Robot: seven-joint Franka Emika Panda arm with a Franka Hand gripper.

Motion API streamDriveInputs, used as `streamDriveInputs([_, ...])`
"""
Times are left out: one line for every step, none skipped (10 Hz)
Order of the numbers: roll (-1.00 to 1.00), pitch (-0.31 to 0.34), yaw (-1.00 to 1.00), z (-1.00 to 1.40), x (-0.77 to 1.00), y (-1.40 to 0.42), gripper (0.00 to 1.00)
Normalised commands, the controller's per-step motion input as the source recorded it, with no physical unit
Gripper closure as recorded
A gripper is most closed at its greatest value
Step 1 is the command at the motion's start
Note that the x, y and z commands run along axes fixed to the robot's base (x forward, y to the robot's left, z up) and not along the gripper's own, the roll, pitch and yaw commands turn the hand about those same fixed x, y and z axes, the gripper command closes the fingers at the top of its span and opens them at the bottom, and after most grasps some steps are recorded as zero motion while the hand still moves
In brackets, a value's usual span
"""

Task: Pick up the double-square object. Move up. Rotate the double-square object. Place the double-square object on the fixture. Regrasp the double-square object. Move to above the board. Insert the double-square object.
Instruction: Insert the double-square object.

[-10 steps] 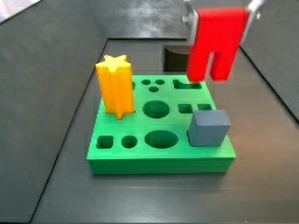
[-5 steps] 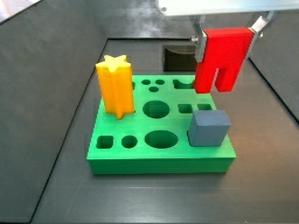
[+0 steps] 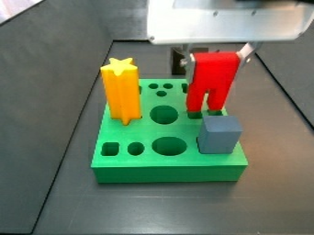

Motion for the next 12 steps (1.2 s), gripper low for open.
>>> streamDriveInputs([0.10,-0.049,0.00,-0.42,0.00,-0.23,1.00])
streamDriveInputs([0.08,-0.044,0.00,-0.41,0.06,-0.22,1.00])
streamDriveInputs([0.10,-0.034,0.00,-0.40,0.07,-0.16,1.00])
streamDriveInputs([0.12,-0.019,0.00,-0.42,0.09,-0.13,1.00])
streamDriveInputs([0.11,0.000,-0.02,-0.46,0.26,0.00,1.00])
streamDriveInputs([0.12,0.043,-0.15,-0.49,0.42,0.09,1.00])
streamDriveInputs([0.12,0.084,-0.22,-0.47,0.31,0.25,1.00])
streamDriveInputs([0.09,0.047,-0.20,-0.32,0.06,0.16,1.00])
streamDriveInputs([0.03,0.001,-0.08,-0.09,0.00,0.07,1.00])
streamDriveInputs([0.00,0.000,0.00,-0.06,0.00,0.00,1.00])
streamDriveInputs([0.04,-0.019,0.00,-0.31,0.00,-0.21,1.00])
streamDriveInputs([0.11,-0.050,0.00,-0.35,-0.12,-0.27,1.00])
